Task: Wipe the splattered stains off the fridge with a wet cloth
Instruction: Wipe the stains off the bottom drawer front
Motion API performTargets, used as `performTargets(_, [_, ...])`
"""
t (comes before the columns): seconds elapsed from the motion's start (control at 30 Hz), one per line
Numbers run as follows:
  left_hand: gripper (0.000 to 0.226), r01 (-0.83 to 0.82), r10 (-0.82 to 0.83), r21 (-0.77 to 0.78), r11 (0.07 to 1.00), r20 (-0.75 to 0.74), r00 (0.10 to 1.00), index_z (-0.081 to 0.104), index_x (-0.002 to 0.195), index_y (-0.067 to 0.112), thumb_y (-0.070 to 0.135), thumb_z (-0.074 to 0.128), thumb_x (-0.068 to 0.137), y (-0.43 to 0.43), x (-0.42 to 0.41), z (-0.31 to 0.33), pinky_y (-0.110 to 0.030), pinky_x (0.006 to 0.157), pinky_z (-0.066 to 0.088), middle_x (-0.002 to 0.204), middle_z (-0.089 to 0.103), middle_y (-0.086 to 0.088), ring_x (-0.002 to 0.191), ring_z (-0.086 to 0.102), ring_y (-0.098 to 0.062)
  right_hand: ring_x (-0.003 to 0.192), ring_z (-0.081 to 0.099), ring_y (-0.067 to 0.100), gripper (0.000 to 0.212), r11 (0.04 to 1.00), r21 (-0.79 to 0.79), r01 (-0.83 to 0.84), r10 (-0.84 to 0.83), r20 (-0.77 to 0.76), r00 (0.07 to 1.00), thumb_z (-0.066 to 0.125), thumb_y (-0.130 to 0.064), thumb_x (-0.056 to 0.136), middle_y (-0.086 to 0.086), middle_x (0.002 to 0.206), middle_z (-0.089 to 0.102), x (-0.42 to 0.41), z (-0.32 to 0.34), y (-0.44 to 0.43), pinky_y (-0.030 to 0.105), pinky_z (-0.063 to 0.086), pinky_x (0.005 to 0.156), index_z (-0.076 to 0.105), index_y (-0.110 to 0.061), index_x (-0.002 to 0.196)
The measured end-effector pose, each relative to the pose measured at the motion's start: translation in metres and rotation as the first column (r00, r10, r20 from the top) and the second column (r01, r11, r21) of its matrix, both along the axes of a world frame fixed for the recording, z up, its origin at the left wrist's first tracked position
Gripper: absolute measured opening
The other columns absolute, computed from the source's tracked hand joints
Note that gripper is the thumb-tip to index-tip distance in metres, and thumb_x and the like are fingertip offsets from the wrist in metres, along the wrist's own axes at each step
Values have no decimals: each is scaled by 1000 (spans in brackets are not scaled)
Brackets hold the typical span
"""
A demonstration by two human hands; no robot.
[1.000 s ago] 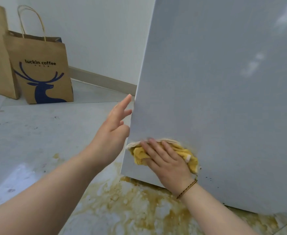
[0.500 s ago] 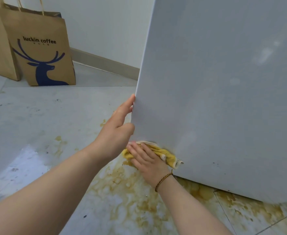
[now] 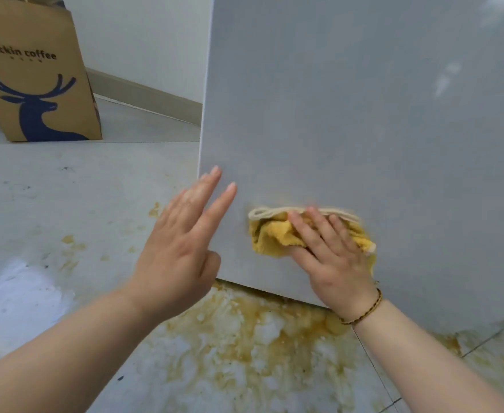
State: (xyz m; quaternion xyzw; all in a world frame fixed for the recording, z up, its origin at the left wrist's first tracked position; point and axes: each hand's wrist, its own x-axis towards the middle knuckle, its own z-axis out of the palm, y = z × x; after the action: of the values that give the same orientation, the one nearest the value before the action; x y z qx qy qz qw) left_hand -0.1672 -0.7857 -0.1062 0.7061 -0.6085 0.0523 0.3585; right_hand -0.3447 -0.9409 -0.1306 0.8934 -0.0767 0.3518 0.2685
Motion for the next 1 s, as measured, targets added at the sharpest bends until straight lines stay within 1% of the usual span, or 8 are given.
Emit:
performTargets(0.17, [71, 33, -47, 83, 996, 165, 985, 26, 138, 10, 11, 28, 67, -18, -7, -5, -29, 110, 7, 145, 27, -12, 135, 17, -25, 144, 7, 18, 33, 990, -8, 140, -129, 349, 928, 29, -12, 99, -1, 156, 2, 18, -1, -5, 36, 8, 118, 46, -22, 125])
performTargets(0.3, [74, 6, -30, 107, 994, 223, 974, 15, 142, 22, 14, 25, 69, -21, -6, -15, -28, 110, 0, 148, 11, -6, 140, -15, -5, 144, 2, 22, 33, 985, -124, 123, -121, 29, 992, 21, -15, 100, 6, 156, -3, 0, -72, -8, 35, 4, 118, 43, -18, 125])
performTargets(0.4, [72, -12, -13, 106, 994, 233, 972, 20, 140, 18, 16, 24, 68, -20, -6, -17, -28, 108, 3, 147, 10, -7, 140, -9, -12, 143, -8, 24, 44, 977, -207, 56, -113, -277, 954, 7, -7, 97, 11, 155, -12, -29, -112, -17, 34, -3, 118, 36, -18, 130])
performTargets(0.53, [72, -60, 35, 76, 995, 291, 956, 27, 139, 13, 16, 27, 66, -23, -10, -14, -34, 106, 10, 146, 25, -18, 134, 9, -28, 137, 23, 22, 52, 968, -252, 11, -143, -509, 849, 16, -3, 87, 2, 144, 39, -45, -114, -21, 36, -11, 116, 44, -16, 129])
performTargets(0.67, [71, -98, 91, 8, 995, 300, 950, 27, 138, 13, 14, 27, 67, -30, -32, -20, -33, 110, 3, 145, 23, -20, 134, 11, -31, 141, 15, 24, 35, 978, -190, 87, -131, -237, 962, 23, -12, 100, -5, 135, 50, -56, -63, -26, 35, 2, 118, 52, -19, 118])
performTargets(0.8, [72, -7, 7, -1, 1000, 409, 913, 25, 139, 18, 15, 31, 68, -49, -56, -34, -38, 111, 5, 143, 20, -16, 133, 16, -34, 143, 10, 18, 24, 984, -145, 99, -84, 106, 991, 30, -20, 101, -1, 155, 16, -81, -9, -44, 34, 10, 117, 53, -19, 107])
performTargets(0.9, [73, -36, 30, 7, 999, 419, 907, 15, 139, 22, 18, 31, 68, -57, -66, -46, -41, 110, 6, 144, 16, -16, 141, -4, -29, 144, 9, 20, 28, 979, -171, 111, -97, 84, 992, 26, -21, 101, 2, 156, 5, -93, -25, -52, 34, 8, 118, 50, -19, 116])
performTargets(1.0, [74, -47, 38, 9, 999, 431, 901, 14, 139, 21, 20, 31, 67, -60, -67, -51, -44, 102, 15, 144, 15, -19, 140, -20, -20, 144, 6, 22, 32, 972, -227, 57, -97, -174, 980, 26, -16, 99, 5, 156, 4, -111, -67, -59, 35, 5, 118, 43, -19, 126])
